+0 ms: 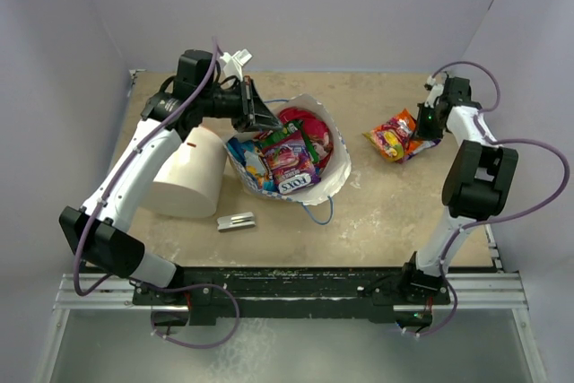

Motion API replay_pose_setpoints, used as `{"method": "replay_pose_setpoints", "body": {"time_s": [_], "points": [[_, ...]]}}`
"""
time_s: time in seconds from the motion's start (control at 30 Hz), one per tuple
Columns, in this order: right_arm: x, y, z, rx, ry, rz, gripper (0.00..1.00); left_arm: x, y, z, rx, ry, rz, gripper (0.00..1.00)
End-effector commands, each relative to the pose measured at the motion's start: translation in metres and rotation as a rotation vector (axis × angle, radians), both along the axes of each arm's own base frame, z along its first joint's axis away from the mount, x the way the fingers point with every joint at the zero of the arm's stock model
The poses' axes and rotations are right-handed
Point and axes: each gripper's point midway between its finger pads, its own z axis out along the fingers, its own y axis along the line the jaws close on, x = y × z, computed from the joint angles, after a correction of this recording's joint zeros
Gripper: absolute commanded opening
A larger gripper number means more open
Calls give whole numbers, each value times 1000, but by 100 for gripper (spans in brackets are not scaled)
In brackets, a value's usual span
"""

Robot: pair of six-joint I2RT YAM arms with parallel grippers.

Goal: Take the snacks out of the paper bag

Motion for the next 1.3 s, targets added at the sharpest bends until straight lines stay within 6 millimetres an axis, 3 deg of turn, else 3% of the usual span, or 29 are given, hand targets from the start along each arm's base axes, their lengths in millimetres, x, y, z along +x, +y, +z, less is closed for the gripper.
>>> {"method": "replay_pose_setpoints", "body": {"time_s": [0.0, 0.13, 0.23, 0.4, 0.53, 0.7, 1.0, 1.13, 1.27], "points": [[16, -12, -1, -17, -23, -62, 6, -3, -2, 19, -14, -54, -23, 0], [15, -21, -10, -36, 5, -97, 16, -2, -2, 18, -9, -45, -19, 0], [18, -17, -1, -16, -9, -79, 24, -2, -2, 19, -14, -35, -19, 0], [11, -18, 38, -30, -55, -113, 40, -4, -2, 28, -33, -49, -12, 0], [-8, -17, 77, -39, -113, -173, 54, -7, -2, 32, -61, -52, -8, 0], [-40, 25, 98, 122, -186, -141, 60, -9, -3, 36, -88, -59, -4, 0], [-130, 122, 111, 480, -227, -10, 62, -7, -5, 37, -101, -76, -11, 0], [-157, 168, 152, 516, -285, 112, 63, -9, -4, 38, -106, -85, -10, 0], [-170, 217, 214, 563, -385, 249, 63, -11, -3, 40, -109, -95, -8, 0]]}}
